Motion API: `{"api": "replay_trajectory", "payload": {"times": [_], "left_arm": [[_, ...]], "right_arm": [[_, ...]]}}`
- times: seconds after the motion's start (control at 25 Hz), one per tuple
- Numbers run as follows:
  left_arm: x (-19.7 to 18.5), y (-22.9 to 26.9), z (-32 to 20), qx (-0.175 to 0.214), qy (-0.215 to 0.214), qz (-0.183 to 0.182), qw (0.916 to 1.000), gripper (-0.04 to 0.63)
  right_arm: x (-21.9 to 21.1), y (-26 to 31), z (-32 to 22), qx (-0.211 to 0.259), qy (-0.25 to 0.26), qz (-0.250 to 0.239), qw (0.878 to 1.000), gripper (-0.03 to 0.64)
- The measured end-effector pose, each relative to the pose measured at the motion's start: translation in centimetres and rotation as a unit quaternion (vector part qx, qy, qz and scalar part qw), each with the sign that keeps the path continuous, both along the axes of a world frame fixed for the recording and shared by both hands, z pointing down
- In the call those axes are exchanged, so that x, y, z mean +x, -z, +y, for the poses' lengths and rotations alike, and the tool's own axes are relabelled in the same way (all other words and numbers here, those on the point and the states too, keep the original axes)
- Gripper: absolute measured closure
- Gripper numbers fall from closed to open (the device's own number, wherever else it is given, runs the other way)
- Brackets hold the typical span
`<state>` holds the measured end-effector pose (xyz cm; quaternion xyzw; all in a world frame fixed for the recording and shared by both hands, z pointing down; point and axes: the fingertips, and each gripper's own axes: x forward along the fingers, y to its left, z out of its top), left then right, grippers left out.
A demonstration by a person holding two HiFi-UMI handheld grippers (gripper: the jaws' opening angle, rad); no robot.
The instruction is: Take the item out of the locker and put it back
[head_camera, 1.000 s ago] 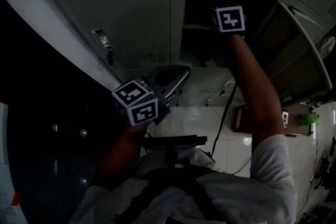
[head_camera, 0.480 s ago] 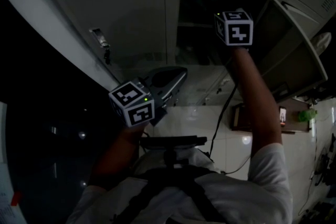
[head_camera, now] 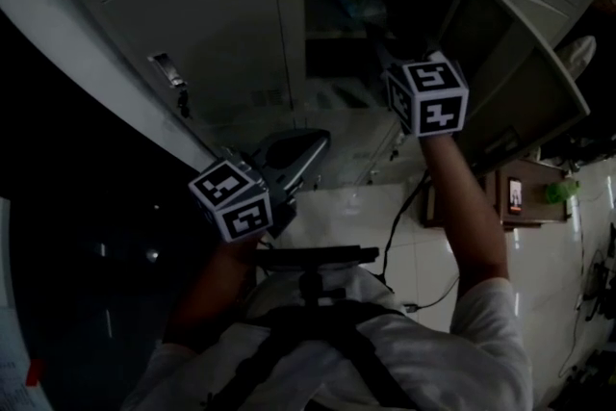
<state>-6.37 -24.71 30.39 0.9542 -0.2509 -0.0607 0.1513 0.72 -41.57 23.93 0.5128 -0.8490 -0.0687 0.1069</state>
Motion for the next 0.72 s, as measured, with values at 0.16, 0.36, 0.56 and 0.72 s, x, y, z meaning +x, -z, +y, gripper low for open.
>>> {"api": "replay_trajectory", "payload": {"times": [0.16,0.36,0.56,0.72], "left_arm": [[0.4,-0.5,0.8,-0.006,-0.004,-0.002,1.0,0.592],[0.7,-1.1,1.7,-0.016,-0.008,-0.003,0.9998,0.592],[0.8,-1.5,2.2,-0.015,-0.002,-0.001,0.9999,0.592],[0.9,-2.0,2.8,-0.022,-0.002,0.001,0.9997,0.592]], "right_arm": [[0.4,-1.2,2.8,-0.007,0.008,-0.005,1.0,0.495],[1.2,-2.8,5.8,-0.025,0.01,-0.022,0.999,0.523],[1.4,-4.5,8.7,-0.045,0.019,-0.038,0.998,0.535],[1.4,-5.9,11.1,-0.054,0.023,-0.04,0.997,0.54]]}}
